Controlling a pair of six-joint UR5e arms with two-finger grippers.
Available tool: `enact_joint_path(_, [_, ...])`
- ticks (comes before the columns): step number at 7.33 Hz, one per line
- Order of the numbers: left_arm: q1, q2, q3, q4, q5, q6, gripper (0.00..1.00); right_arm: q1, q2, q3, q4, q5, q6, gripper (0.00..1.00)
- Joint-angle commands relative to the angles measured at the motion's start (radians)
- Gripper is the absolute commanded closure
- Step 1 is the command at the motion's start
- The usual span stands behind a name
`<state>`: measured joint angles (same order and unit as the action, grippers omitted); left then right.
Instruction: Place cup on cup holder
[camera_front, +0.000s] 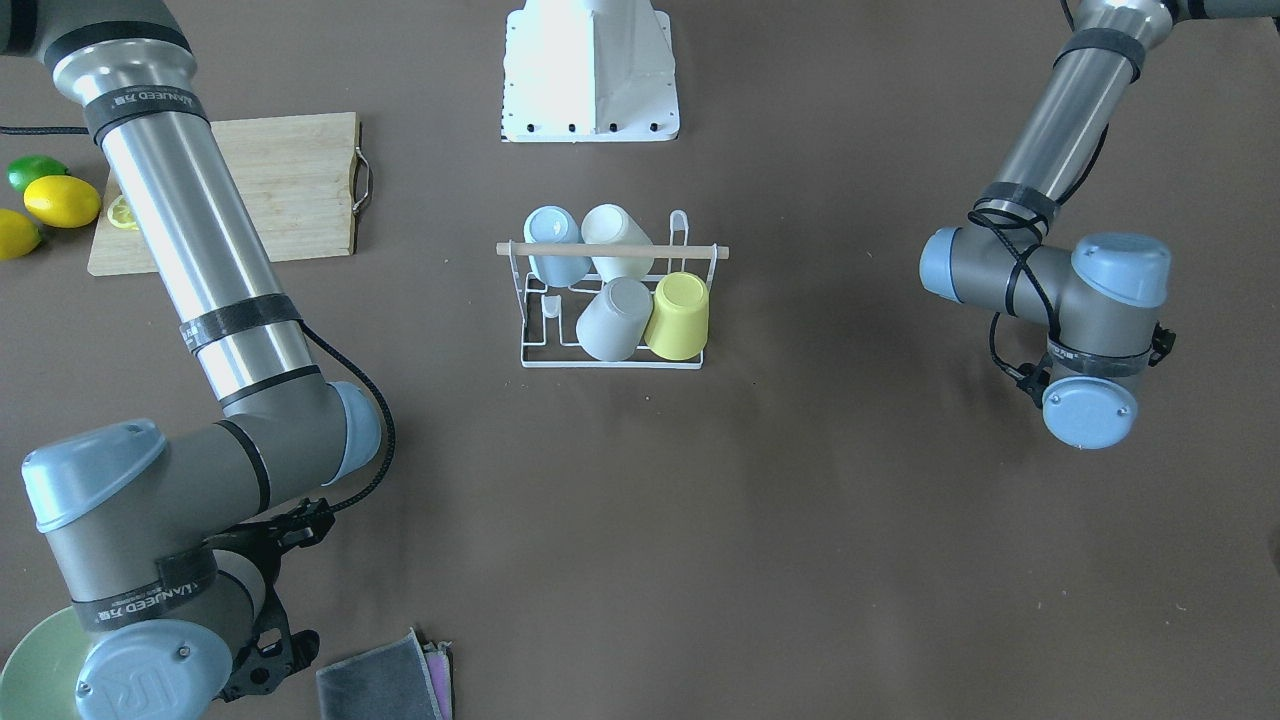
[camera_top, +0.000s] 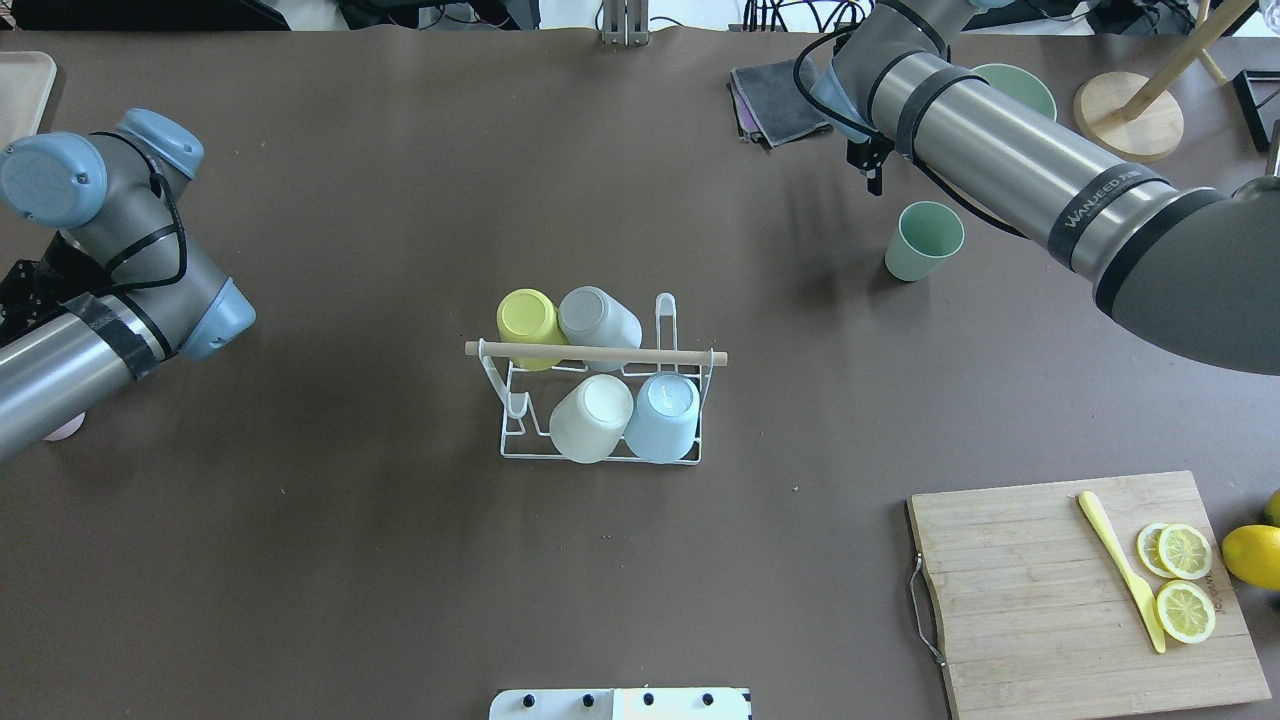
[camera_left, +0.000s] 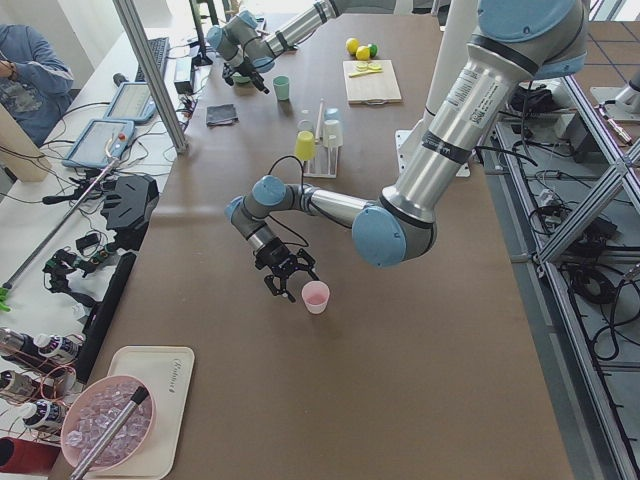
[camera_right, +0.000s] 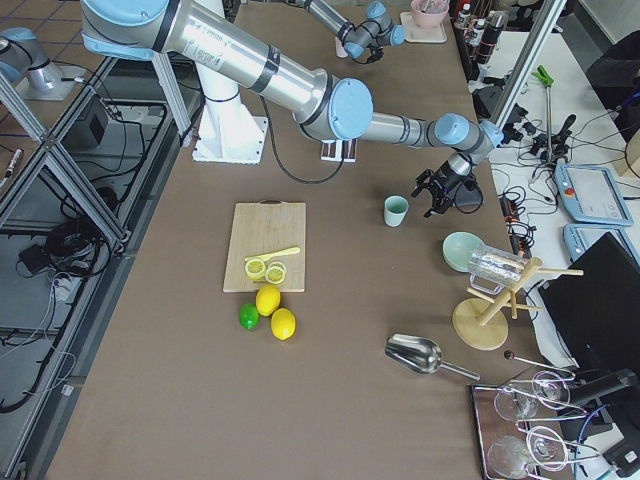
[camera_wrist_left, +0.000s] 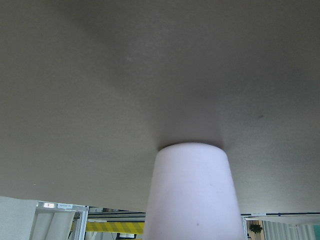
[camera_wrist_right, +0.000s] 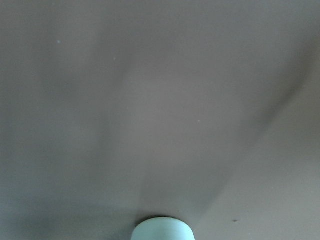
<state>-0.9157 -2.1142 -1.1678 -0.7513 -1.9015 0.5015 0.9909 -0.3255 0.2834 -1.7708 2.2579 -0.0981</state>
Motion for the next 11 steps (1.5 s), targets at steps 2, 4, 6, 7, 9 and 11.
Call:
enact_joint_path(2, [0.011,0.009,0.02,0.003,-0.005,0.002,0.02,-0.04,-0.003,-0.021,-0.027,-0.007,-0.015,0.0])
enact_joint_path(4, [0.014,0.011,0.034,0.013,-0.002,0.003,0.02,-0.064,0.0,-0.024,-0.058,-0.055,-0.049,0.0])
enact_joint_path(6, [0.015,0.02,0.036,0.018,-0.004,0.002,0.03,-0.066,0.002,-0.024,-0.129,-0.075,-0.116,0.0])
enact_joint_path(7, [0.015,0.026,0.037,0.018,-0.004,0.002,0.04,-0.067,0.002,-0.024,-0.157,-0.102,-0.155,0.0])
enact_joint_path(9, [0.015,0.039,0.037,0.018,-0.005,0.002,0.05,-0.077,0.0,-0.024,-0.159,-0.107,-0.157,0.0])
enact_joint_path(11, [0.015,0.046,0.039,0.018,-0.005,0.002,0.09,-0.089,-0.001,-0.023,-0.156,-0.104,-0.155,0.0])
